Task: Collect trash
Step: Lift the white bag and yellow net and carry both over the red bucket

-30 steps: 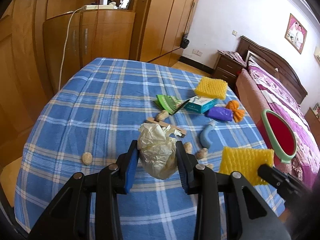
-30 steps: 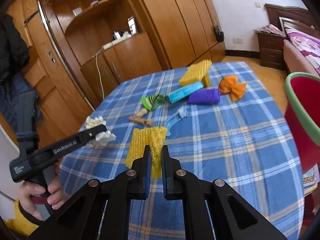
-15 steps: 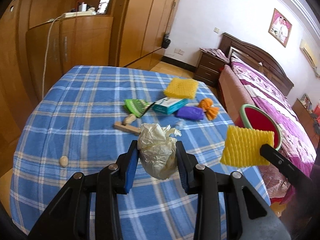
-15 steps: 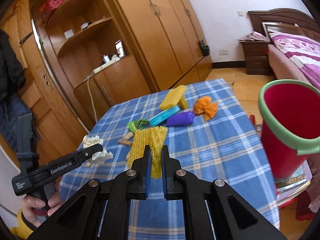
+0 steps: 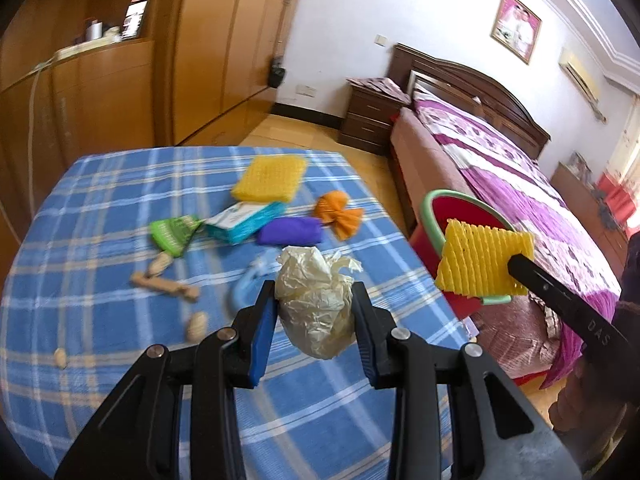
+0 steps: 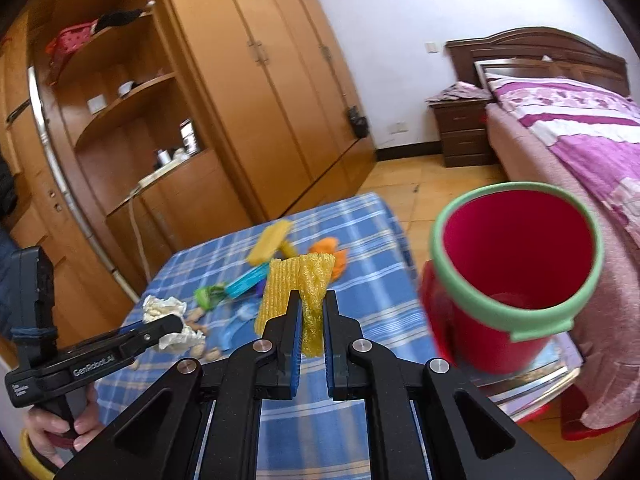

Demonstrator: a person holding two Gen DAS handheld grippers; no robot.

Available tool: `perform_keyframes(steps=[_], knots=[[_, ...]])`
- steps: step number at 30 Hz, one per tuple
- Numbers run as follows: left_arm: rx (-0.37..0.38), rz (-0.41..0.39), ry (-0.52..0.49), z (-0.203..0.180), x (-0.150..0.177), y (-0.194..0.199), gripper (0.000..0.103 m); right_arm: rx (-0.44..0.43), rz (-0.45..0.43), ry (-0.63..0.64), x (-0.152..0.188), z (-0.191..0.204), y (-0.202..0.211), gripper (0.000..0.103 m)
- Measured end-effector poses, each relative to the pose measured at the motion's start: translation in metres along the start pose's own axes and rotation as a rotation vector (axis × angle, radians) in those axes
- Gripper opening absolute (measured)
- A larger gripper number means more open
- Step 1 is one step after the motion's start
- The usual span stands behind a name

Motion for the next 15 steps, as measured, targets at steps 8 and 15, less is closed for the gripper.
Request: perform_keyframes(steps=[8, 15], knots=[[0.083, 0.014, -0.087, -0.065, -0.012, -0.033, 0.037, 0.101, -0.025, -0.037, -0.020, -0.062, 0.006, 0.009], [0.158, 0.037, -0.149, -0.124, -0.015, -0.067, 0.037, 0.191, -0.029, -0.078, -0.029, -0.120, 0.007, 0.009]])
Point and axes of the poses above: each gripper's, at about its wrist camera, not at the fingertips, and y roughly against the way its jaws point, z to its left, x to its underside, the point moved 7 cm from there along -y, roughly the way its jaws point, and after that the axes turned 12 degrees about -z, right-handed, at the moved point
